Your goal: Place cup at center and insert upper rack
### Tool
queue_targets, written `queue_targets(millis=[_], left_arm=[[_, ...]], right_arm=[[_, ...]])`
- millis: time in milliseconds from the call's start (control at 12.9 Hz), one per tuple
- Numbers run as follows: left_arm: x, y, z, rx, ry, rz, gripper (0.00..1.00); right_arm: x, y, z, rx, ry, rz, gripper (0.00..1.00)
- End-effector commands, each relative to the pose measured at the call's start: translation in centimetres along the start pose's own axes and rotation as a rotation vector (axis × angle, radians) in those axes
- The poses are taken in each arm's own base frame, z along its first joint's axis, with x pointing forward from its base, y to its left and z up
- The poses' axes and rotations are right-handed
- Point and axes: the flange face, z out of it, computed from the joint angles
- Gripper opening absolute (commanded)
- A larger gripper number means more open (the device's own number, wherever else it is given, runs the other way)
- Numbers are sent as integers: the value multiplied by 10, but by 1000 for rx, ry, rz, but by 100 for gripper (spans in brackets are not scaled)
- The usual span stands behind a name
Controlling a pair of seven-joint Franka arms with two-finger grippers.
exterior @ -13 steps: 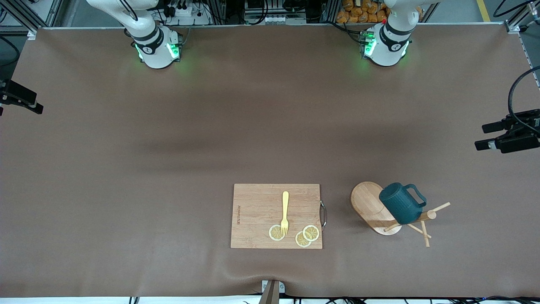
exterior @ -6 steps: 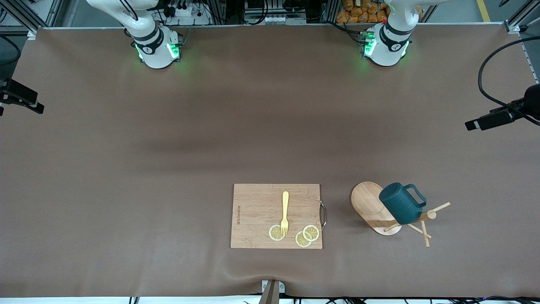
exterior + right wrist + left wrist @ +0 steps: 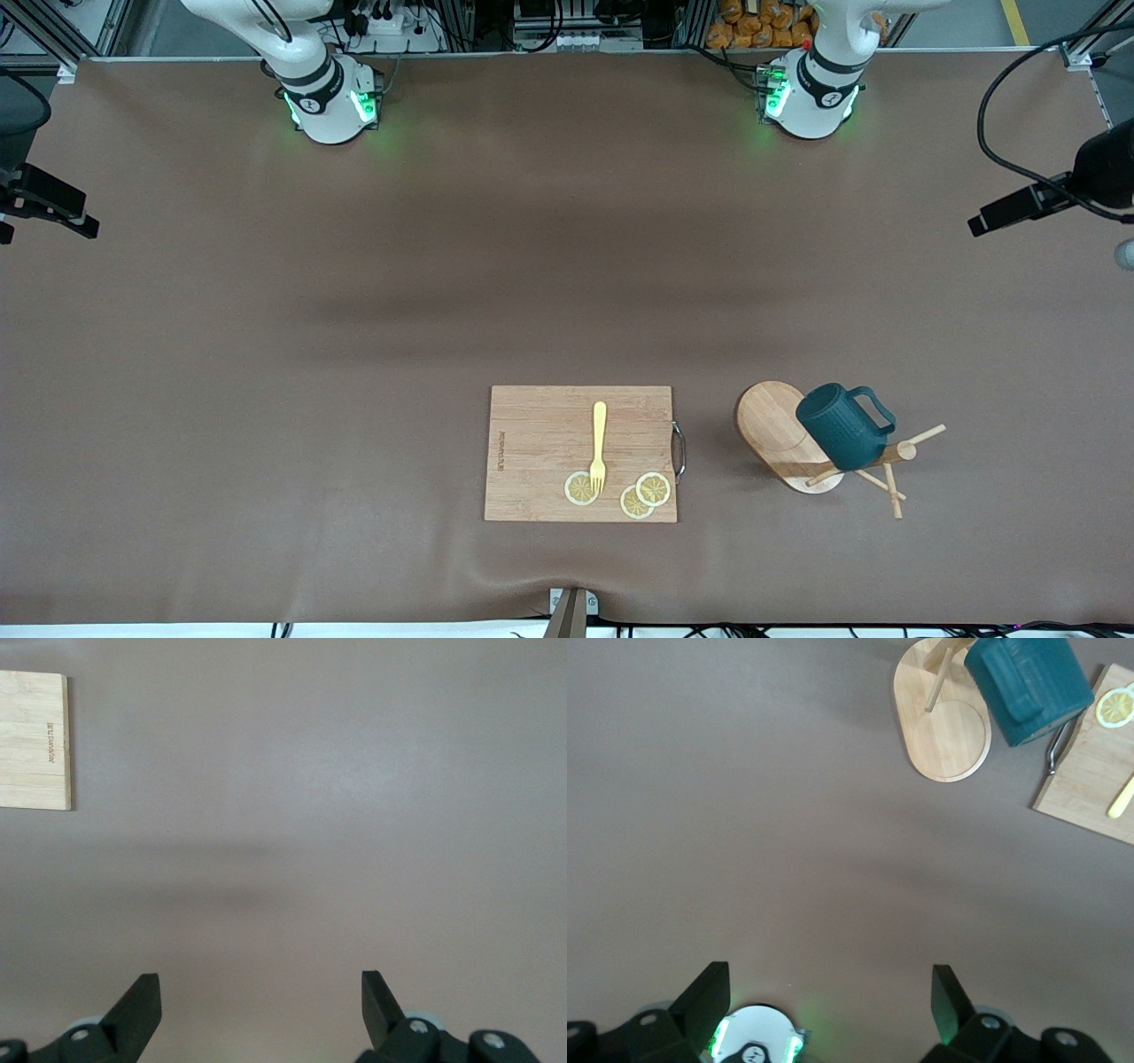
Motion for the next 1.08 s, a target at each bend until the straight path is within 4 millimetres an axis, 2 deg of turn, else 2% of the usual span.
queue_targets(millis=[0, 386, 696, 850, 1005], left_arm=[[-18, 0, 0, 25, 53, 56, 100], [-42, 26, -2, 150, 137, 162, 100], [-54, 22, 3, 150, 163, 218, 100], [-62, 23, -2, 145, 174, 232, 100], [-72, 40, -6, 142, 185, 268, 100]], right_arm=[[-1, -2, -5, 10, 5, 4, 100], [0, -2, -3, 10, 0, 6, 100], [0, -2, 0, 11, -10, 17, 100], [-1, -2, 0, 12, -13, 14, 100], [-4, -3, 2, 14, -39, 14, 100]])
